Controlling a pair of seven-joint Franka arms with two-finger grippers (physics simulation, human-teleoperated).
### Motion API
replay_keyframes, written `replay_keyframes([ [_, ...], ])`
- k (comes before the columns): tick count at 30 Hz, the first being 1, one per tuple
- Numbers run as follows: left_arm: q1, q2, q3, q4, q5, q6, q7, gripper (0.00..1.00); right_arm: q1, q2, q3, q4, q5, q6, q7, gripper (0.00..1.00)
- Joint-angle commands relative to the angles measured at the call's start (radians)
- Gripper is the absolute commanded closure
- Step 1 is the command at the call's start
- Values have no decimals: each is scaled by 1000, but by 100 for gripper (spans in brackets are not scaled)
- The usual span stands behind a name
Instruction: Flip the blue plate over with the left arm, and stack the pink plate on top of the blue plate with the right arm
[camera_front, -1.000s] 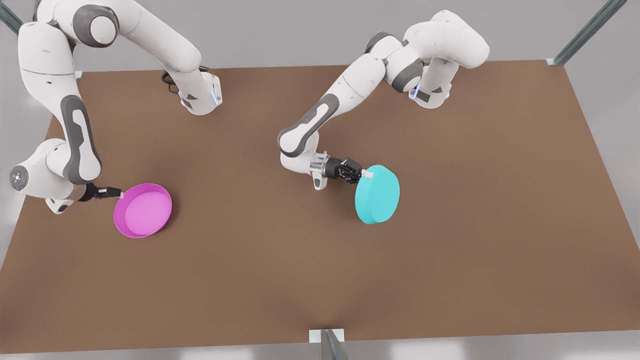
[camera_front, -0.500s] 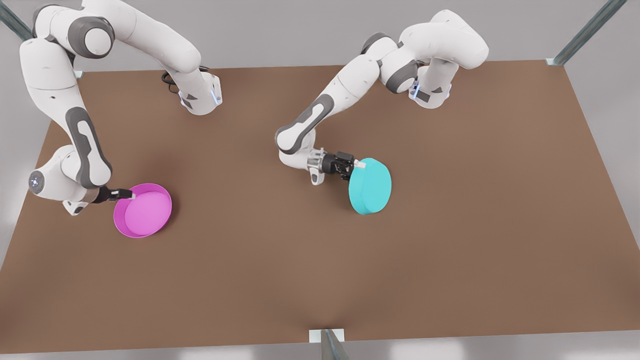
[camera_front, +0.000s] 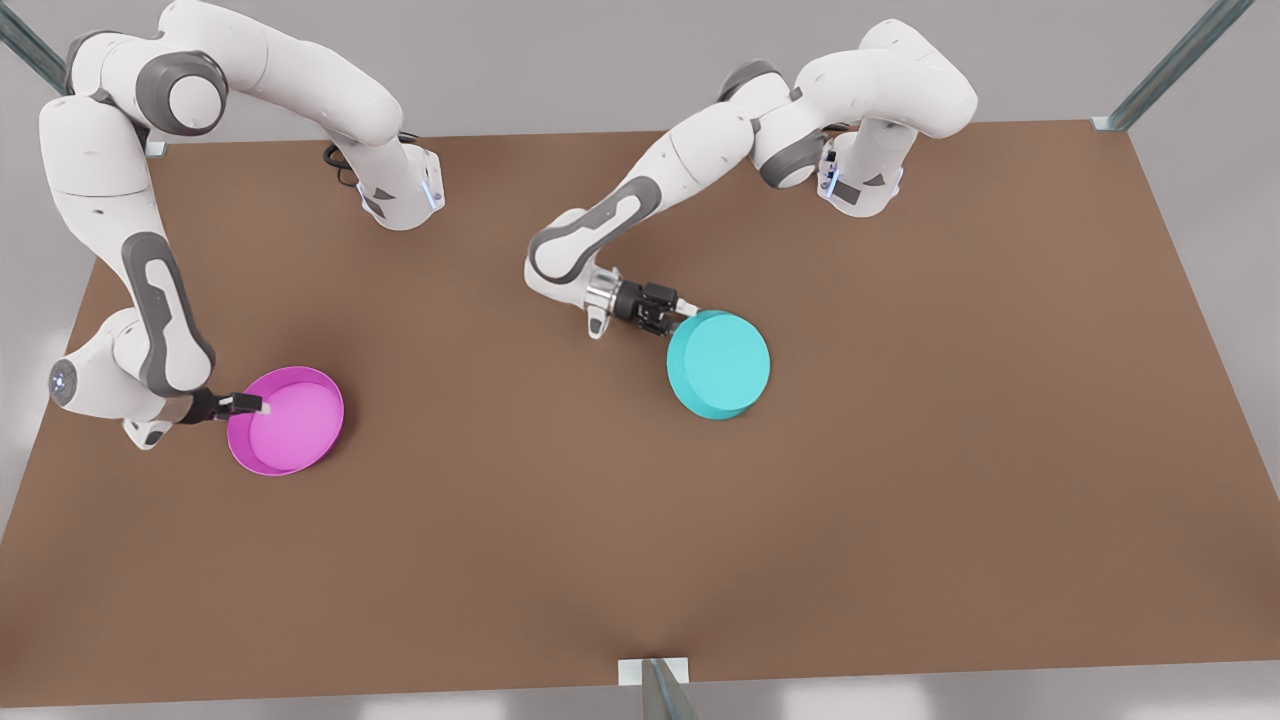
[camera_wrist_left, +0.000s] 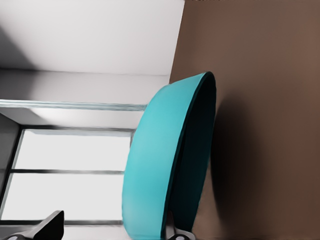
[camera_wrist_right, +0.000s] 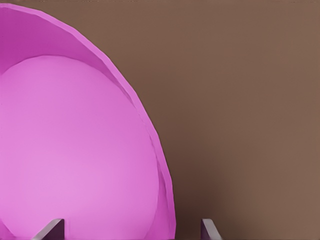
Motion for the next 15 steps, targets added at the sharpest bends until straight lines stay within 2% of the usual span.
replay_keyframes([
  [1,0,1,-5,12,-12,1,-9,0,0,0,-2,0,1,0,-1,0],
  [11,0,5,-128,129,-232,44,-276,0,0,51,-2,55,4,5,-3,0],
  [12,2,3,-149,170,-259,44,-319,0,0,51,0,55,4,2,-3,3],
  [15,0,-49,-163,245,-430,44,-439,0,0,51,0,55,4,-5,-4,24],
])
